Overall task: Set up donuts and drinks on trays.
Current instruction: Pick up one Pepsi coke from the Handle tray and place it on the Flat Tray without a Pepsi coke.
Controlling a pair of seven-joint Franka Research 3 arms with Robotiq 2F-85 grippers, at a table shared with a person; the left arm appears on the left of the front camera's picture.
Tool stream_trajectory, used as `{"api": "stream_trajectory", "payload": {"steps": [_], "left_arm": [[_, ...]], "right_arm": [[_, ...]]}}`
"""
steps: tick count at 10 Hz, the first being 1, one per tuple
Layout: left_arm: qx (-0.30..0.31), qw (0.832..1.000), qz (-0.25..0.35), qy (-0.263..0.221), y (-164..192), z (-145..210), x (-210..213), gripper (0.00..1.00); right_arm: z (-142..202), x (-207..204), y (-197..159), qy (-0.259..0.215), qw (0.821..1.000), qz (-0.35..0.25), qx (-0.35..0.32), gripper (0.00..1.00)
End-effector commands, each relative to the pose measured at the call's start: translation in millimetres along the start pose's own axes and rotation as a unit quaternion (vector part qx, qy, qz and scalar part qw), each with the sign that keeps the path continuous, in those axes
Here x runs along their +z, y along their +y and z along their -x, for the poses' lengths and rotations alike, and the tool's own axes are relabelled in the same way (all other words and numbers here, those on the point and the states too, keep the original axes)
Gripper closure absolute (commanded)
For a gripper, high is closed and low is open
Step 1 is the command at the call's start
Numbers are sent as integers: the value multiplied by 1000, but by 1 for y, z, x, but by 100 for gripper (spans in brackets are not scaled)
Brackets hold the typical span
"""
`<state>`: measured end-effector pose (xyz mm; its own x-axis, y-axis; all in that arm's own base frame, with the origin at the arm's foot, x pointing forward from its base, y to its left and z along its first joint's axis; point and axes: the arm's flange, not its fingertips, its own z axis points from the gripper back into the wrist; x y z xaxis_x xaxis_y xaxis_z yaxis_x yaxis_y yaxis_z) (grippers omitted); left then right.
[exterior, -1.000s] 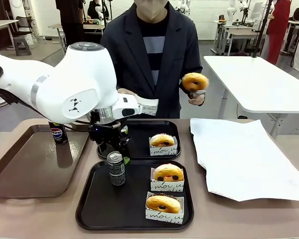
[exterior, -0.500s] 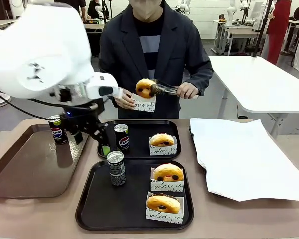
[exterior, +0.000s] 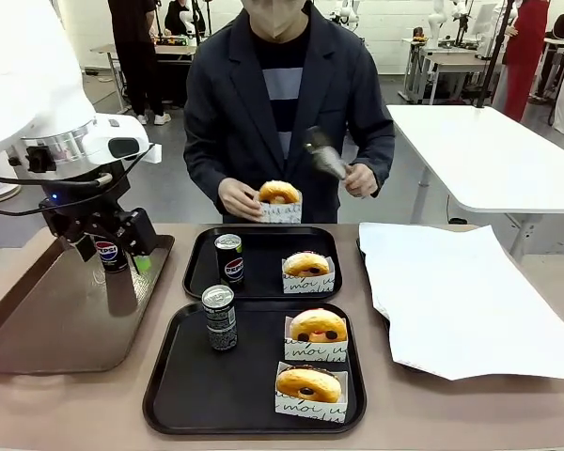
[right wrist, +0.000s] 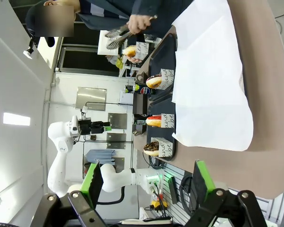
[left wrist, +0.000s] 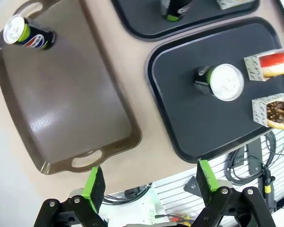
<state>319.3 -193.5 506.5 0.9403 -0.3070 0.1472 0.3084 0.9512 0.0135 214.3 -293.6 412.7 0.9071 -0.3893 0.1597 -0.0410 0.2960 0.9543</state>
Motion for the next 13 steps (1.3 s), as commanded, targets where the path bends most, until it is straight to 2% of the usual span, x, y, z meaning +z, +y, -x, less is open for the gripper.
{"api": "stream_trajectory", "payload": {"steps": [1,2,9,11,13], "left_arm": [[9,1000,-21,-10,5,-2,-14,0],[0,1000,0,0,0,0,0,0],[2,1000,-4,-2,1,-2,-2,0],[60,995,85,5,64,-21,19,0],[129,982,137,-4,134,-10,24,0]], "right_arm": [[-1,1,0,-4,1000,-8,11,0],[-1,1,0,-4,1000,-8,11,0],[-1,1,0,-4,1000,-8,11,0],[-1,1,0,-4,1000,-8,11,0],[-1,1,0,-4,1000,-8,11,0]]}}
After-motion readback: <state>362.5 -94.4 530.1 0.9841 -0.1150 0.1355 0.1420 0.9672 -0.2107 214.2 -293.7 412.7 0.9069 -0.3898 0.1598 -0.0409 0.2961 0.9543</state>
